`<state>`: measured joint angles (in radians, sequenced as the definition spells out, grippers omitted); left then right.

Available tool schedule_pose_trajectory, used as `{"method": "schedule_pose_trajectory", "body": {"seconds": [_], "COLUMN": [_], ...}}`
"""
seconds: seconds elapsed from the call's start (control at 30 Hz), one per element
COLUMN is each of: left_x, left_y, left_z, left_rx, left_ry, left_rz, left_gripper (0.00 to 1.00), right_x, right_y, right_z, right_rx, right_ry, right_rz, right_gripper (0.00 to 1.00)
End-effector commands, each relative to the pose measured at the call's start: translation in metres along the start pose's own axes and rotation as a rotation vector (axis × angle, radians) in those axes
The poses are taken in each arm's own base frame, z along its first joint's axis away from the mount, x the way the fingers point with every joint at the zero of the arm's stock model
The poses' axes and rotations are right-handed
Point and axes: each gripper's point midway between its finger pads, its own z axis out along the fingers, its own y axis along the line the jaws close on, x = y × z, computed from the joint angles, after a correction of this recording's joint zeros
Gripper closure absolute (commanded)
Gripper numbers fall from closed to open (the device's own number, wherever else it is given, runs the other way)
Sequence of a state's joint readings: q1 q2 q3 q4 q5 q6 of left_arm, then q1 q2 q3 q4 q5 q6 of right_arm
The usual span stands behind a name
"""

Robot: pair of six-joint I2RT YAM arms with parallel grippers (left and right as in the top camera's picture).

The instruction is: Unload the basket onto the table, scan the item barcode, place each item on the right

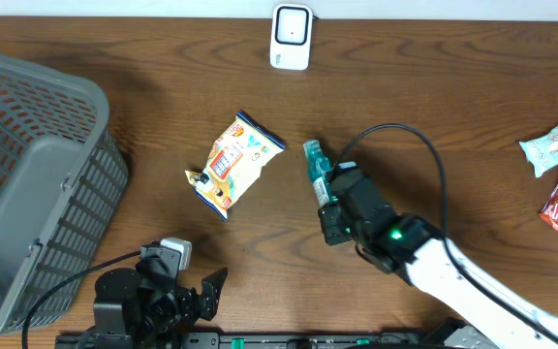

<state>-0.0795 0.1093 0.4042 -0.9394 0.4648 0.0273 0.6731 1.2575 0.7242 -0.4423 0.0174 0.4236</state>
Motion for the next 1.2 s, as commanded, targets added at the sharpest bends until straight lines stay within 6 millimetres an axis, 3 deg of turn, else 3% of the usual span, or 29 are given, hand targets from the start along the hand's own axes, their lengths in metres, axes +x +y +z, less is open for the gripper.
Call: {"method": "schedule_pose_trajectory", "body": {"seconds": [0.0,0.47,0.77,1.17], "left_x": [-0.002,-0.002,-0.002,-0.002], "left_y": [0.0,0.0,0.0,0.0], "left_z": [-0.002,-0.002,-0.002,-0.002], "left_rx": [-0.006,-0.006,-0.006,-0.006], "left_ry": [-0.008,-0.008,-0.008,-0.008], "left_rz": [0.012,0.012,0.012,0.012], "left_gripper": [0.02,0.02,0.02,0.02], "right_x": [-0.011,-0.024,-0.037,-0.029], "right_y": [0.011,0.02,0.026,0.023], "right_z": [-0.016,-0.038,-0.066,-0.065], "right_rx": [-0.084,-0.133,-0.168,-0.157], "right_ry": [-0.039,-0.126,-0.224,-0.192], "right_rz": [-0.111,-0.188,-0.193,-0.191], "right_gripper": [0.99,0.99,0.99,0.99]}}
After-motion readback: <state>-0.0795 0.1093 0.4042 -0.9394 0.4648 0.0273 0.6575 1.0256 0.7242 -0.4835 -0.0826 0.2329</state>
